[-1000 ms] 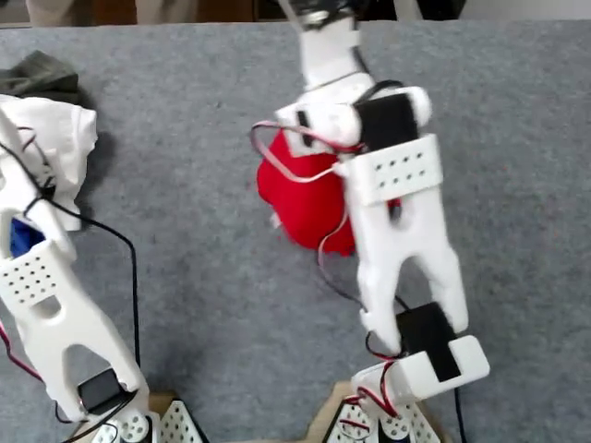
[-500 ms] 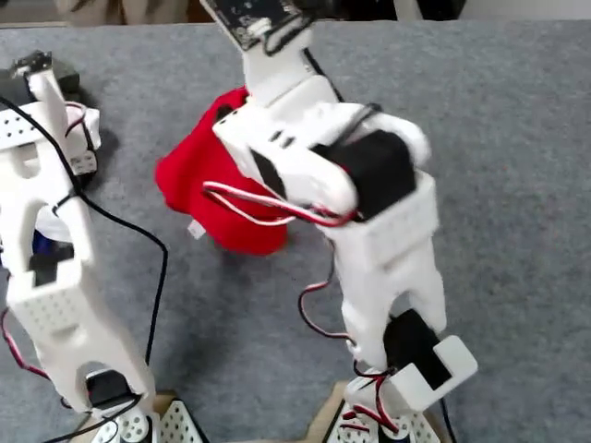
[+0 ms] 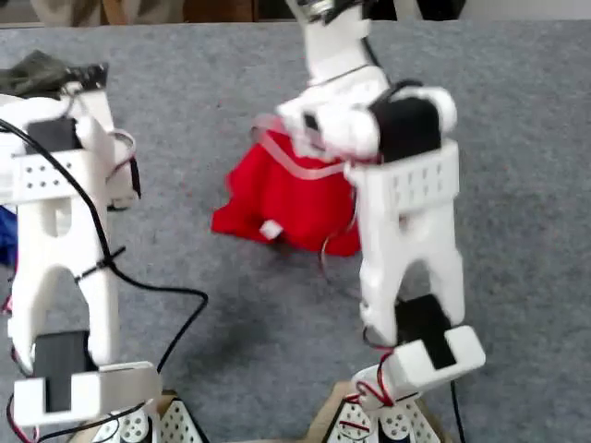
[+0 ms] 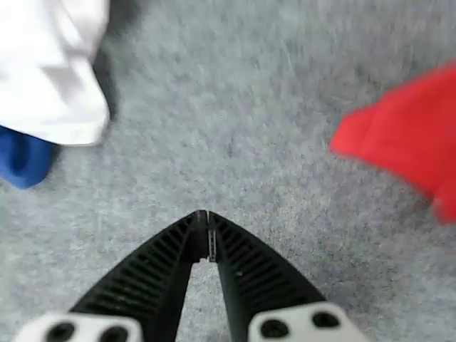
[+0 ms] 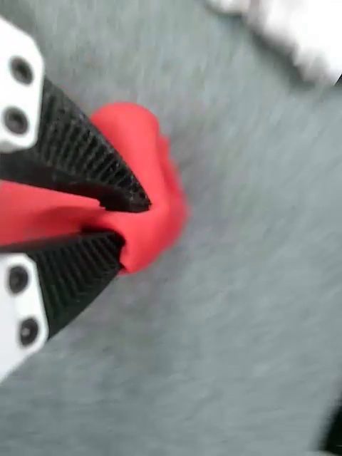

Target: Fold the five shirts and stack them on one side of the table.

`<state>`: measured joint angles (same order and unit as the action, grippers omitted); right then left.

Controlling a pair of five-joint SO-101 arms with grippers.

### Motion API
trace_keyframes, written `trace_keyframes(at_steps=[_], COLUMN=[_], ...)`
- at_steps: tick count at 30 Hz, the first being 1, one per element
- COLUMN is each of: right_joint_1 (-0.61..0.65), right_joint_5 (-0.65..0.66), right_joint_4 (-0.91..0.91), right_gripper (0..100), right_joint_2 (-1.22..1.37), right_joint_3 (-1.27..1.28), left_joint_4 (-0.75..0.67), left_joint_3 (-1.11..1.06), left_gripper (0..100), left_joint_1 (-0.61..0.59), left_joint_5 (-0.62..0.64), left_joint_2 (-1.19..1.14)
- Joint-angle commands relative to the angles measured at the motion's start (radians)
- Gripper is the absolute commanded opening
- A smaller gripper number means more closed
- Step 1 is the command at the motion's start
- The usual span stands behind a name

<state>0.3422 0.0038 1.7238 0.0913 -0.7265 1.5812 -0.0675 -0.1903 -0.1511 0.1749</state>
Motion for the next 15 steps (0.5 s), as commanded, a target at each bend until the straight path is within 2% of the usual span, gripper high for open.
trace_keyframes(at_steps=[1,9,13,15], right_joint_1=[-0.117,-0.302,-0.389,-0.44], right_joint_5=[0.009,0.124,0.166,0.166], right_joint_4=[-0.115,-0.272,-0.328,-0.354], right_gripper=[0.8,0.9,1.0,4.1], right_joint_2=[0.053,0.151,0.154,0.153], right_joint_3=[0.202,0.495,0.567,0.587], left_joint_4=[-0.097,-0.238,-0.296,-0.345], left_joint_3=[-0.167,-0.356,-0.365,-0.37], left_gripper=[2,2,2,6], left_joint_1=[0.041,0.169,0.221,0.245], left_joint_5=[-0.002,0.002,0.069,0.103], left_joint_2=[0.093,0.13,0.127,0.127])
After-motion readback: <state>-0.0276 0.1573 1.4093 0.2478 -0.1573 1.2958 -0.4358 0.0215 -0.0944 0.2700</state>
